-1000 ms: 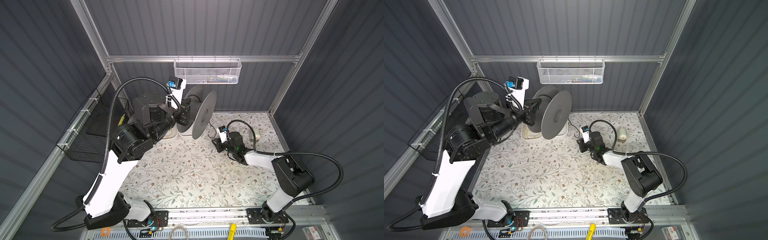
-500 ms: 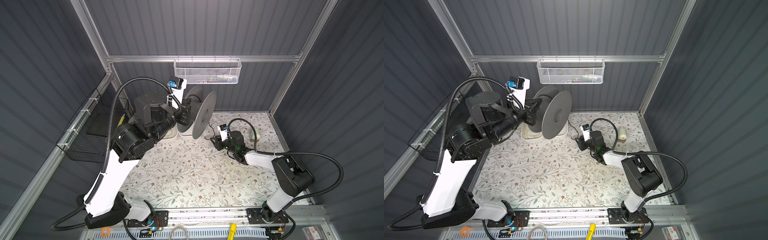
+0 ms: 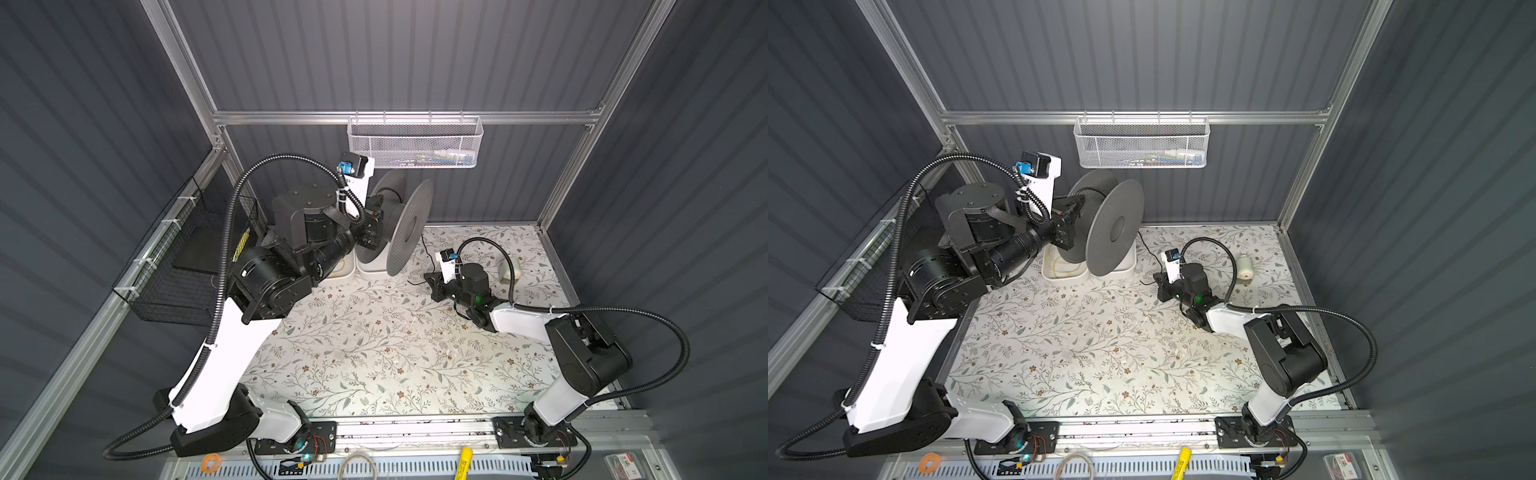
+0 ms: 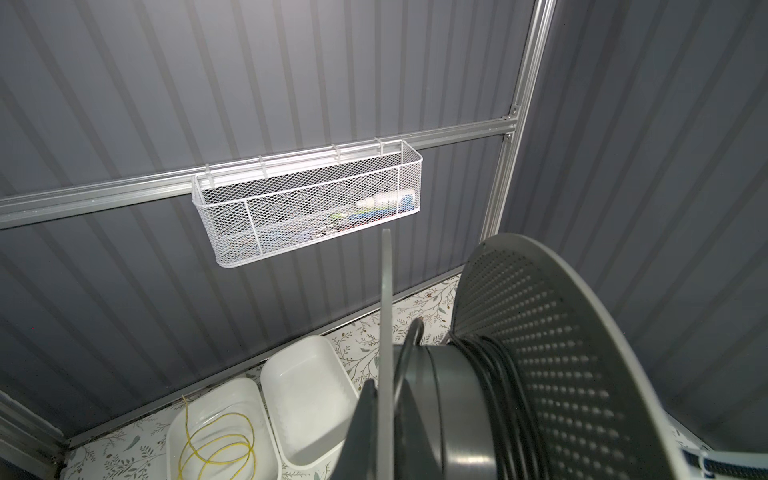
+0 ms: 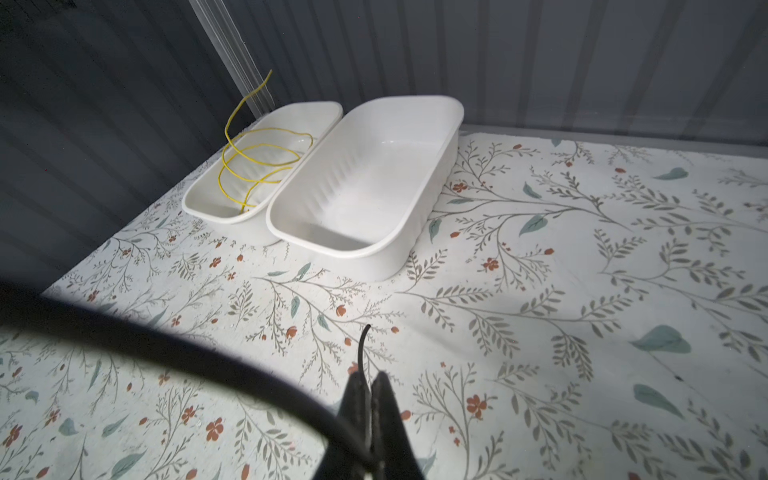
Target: Wrap the cables
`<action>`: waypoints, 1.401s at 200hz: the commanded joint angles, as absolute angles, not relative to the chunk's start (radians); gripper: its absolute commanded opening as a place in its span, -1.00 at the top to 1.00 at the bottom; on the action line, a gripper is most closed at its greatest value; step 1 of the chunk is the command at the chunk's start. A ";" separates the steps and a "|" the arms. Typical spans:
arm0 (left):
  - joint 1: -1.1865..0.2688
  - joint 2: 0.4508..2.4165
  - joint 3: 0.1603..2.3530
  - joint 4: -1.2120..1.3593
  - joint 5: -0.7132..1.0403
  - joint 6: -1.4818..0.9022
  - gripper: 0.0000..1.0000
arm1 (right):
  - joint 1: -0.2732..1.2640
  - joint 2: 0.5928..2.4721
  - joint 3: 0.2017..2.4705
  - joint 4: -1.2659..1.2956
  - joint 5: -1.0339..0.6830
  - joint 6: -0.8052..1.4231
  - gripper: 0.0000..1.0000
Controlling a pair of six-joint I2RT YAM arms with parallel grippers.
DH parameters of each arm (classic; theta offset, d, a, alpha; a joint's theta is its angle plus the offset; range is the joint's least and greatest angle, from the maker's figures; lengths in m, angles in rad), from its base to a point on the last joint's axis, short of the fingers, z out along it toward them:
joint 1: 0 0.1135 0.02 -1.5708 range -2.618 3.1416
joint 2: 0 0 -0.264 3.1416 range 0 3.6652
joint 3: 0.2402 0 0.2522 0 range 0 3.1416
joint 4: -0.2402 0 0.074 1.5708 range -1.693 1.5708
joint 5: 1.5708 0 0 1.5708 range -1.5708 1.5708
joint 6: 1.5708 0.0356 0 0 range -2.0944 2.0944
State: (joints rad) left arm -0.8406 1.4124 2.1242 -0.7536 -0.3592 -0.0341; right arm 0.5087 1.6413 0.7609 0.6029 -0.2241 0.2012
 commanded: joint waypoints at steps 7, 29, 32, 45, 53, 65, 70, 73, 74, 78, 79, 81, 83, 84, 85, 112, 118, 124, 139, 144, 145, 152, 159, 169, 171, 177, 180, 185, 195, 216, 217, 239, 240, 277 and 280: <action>-0.830 1.457 2.167 -0.523 -0.491 -0.046 1.00 | 0.581 1.583 0.675 0.554 -0.191 0.268 1.00; -0.828 1.511 2.159 -0.421 -0.608 -0.026 1.00 | 0.669 1.493 0.630 0.478 -0.119 0.249 1.00; -0.826 1.517 2.153 -0.401 -0.624 -0.019 1.00 | 0.680 1.482 0.627 0.464 -0.114 0.246 1.00; -0.822 1.523 2.081 -0.282 -0.690 0.007 1.00 | 0.729 1.432 0.615 0.411 -0.091 0.238 1.00; -0.806 1.523 2.033 -0.219 -0.704 0.005 1.00 | 0.763 1.401 0.613 0.375 -0.072 0.230 1.00; -0.798 1.535 1.980 -0.145 -0.739 0.020 1.00 | 0.811 1.348 0.614 0.309 -0.047 0.225 1.00; -0.796 1.547 1.967 -0.121 -0.759 0.036 1.00 | 0.835 1.323 0.615 0.281 -0.032 0.219 1.00; -0.796 1.555 1.962 -0.109 -0.772 0.045 1.00 | 0.847 1.307 0.615 0.264 -0.024 0.217 1.00; -0.795 1.558 1.960 -0.106 -0.777 0.046 1.00 | 0.851 1.302 0.615 0.259 -0.020 0.217 1.00; -0.792 1.568 1.957 -0.100 -0.787 0.049 1.00 | 0.868 1.280 0.616 0.239 -0.010 0.215 1.00; -0.789 1.570 1.955 -0.100 -0.789 0.050 1.00 | 0.871 1.275 0.616 0.234 -0.008 0.215 1.00; -0.786 1.577 1.954 -0.100 -0.790 0.050 1.00 | 0.880 1.263 0.619 0.222 -0.005 0.213 1.00; -0.784 1.580 1.952 -0.099 -0.790 0.049 1.00 | 0.887 1.252 0.619 0.212 0.000 0.212 1.00; -0.782 1.583 1.951 -0.099 -0.790 0.049 1.00 | 0.891 1.247 0.620 0.204 0.002 0.212 1.00; -0.781 1.585 1.949 -0.098 -0.790 0.051 1.00 | 0.895 1.240 0.621 0.198 0.003 0.211 1.00; -0.754 1.632 1.889 -0.055 -0.832 0.101 1.00 | 0.982 1.084 0.678 0.014 0.075 0.167 1.00; -0.744 1.640 1.879 -0.066 -0.824 0.095 1.00 | 0.995 1.055 0.697 -0.022 0.091 0.154 1.00; -0.737 1.649 1.871 -0.082 -0.825 0.088 1.00 | 1.006 1.030 0.719 -0.063 0.104 0.140 1.00; -0.726 1.666 1.848 -0.114 -0.818 0.087 1.00 | 1.018 0.983 0.783 -0.151 0.135 0.099 1.00; -0.726 1.670 1.836 -0.119 -0.819 0.095 1.00 | 1.019 0.973 0.805 -0.176 0.144 0.085 1.00; -0.726 1.672 1.834 -0.121 -0.819 0.096 1.00 | 1.019 0.970 0.811 -0.180 0.146 0.081 1.00; -0.726 1.673 1.819 -0.134 -0.813 0.107 1.00 | 1.019 0.964 0.842 -0.206 0.168 0.057 1.00; -0.725 1.675 1.801 -0.152 -0.812 0.110 1.00 | 1.018 0.964 0.878 -0.241 0.203 0.030 1.00; -0.726 1.669 1.776 -0.188 -0.795 0.107 1.00 | 1.017 0.970 0.922 -0.275 0.247 -0.012 1.00; -0.726 1.667 1.770 -0.194 -0.792 0.107 1.00 | 1.017 0.970 0.929 -0.278 0.255 -0.021 1.00; -0.726 1.659 1.750 -0.215 -0.785 0.109 1.00 | 1.014 0.974 0.949 -0.284 0.282 -0.046 1.00; -0.727 1.654 1.737 -0.224 -0.778 0.110 1.00 | 1.012 0.977 0.960 -0.288 0.291 -0.058 1.00; -0.728 1.642 1.714 -0.236 -0.766 0.117 1.00 | 1.005 0.981 0.979 -0.294 0.311 -0.075 1.00; -0.728 1.616 1.665 -0.263 -0.747 0.119 1.00 | 0.983 0.997 1.024 -0.317 0.330 -0.104 1.00; -0.729 1.565 1.596 -0.358 -0.710 0.135 1.00 | 0.937 1.035 1.099 -0.339 0.373 -0.157 1.00; -0.729 1.563 1.593 -0.362 -0.708 0.137 1.00 | 0.936 1.037 1.102 -0.339 0.374 -0.160 1.00; -0.737 1.531 1.559 -0.508 -0.654 0.161 1.00 | 0.888 1.083 1.165 -0.315 0.364 -0.200 1.00; -0.738 1.529 1.557 -0.513 -0.651 0.162 1.00 | 0.886 1.085 1.168 -0.315 0.361 -0.201 1.00; -0.777 1.445 1.469 -0.636 -0.603 0.182 1.00 | 0.808 1.195 1.276 -0.297 0.327 -0.267 1.00; -0.779 1.437 1.462 -0.646 -0.593 0.183 1.00 | 0.798 1.201 1.280 -0.291 0.313 -0.268 1.00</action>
State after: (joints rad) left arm -0.7738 1.5146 1.5017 -0.5255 -0.6300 0.1322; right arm 0.8539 1.1736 1.2129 -0.3222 0.3176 -0.2047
